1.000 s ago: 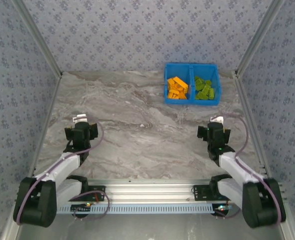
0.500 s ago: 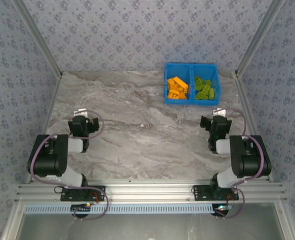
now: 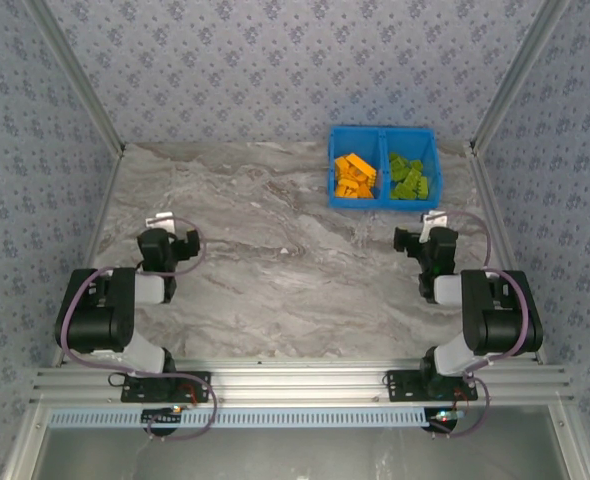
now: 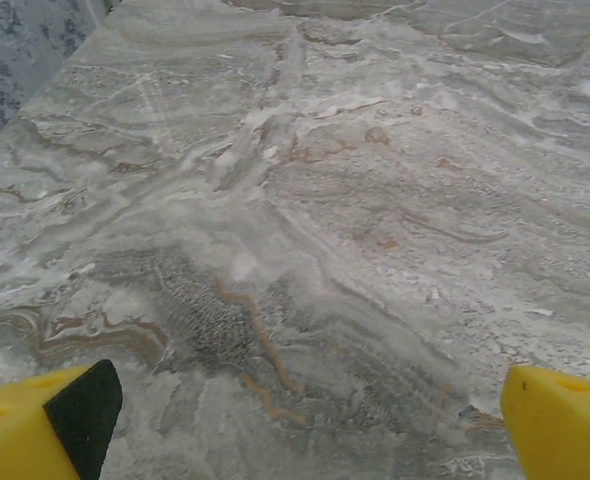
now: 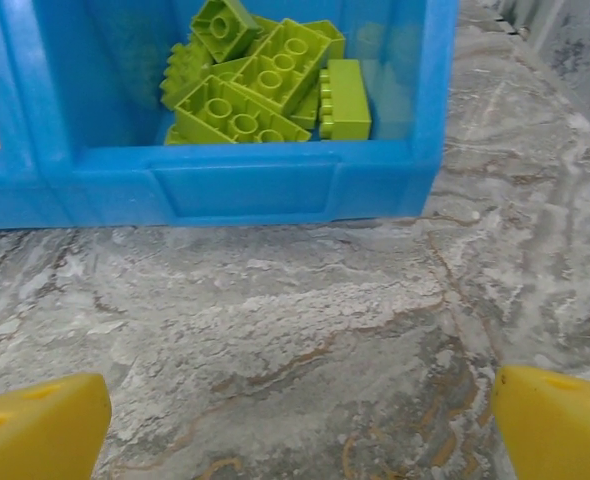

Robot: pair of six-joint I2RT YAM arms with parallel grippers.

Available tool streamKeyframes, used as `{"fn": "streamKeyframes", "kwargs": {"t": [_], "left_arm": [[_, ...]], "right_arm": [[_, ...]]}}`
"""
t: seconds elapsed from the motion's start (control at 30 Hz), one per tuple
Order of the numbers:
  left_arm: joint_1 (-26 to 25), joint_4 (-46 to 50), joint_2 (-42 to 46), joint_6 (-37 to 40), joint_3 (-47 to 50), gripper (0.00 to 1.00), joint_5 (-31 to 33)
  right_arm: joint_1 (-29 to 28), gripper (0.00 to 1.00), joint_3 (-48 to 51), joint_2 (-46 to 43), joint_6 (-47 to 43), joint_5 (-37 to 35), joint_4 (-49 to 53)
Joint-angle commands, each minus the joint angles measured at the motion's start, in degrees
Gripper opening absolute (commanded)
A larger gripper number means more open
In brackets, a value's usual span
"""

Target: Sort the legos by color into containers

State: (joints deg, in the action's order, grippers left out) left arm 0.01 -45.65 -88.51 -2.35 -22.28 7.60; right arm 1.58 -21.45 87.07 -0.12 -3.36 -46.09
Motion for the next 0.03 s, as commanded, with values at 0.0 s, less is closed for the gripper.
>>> {"fn": "streamKeyframes", "kwargs": {"t": [0.0], "left_arm": [[0.08,-0.76,0.71,0.61,-1.45,0.99,-2.06]], "right_arm": [[0.41,1.00,-0.78,0.12,-1.37,2.74,-0.06]]}}
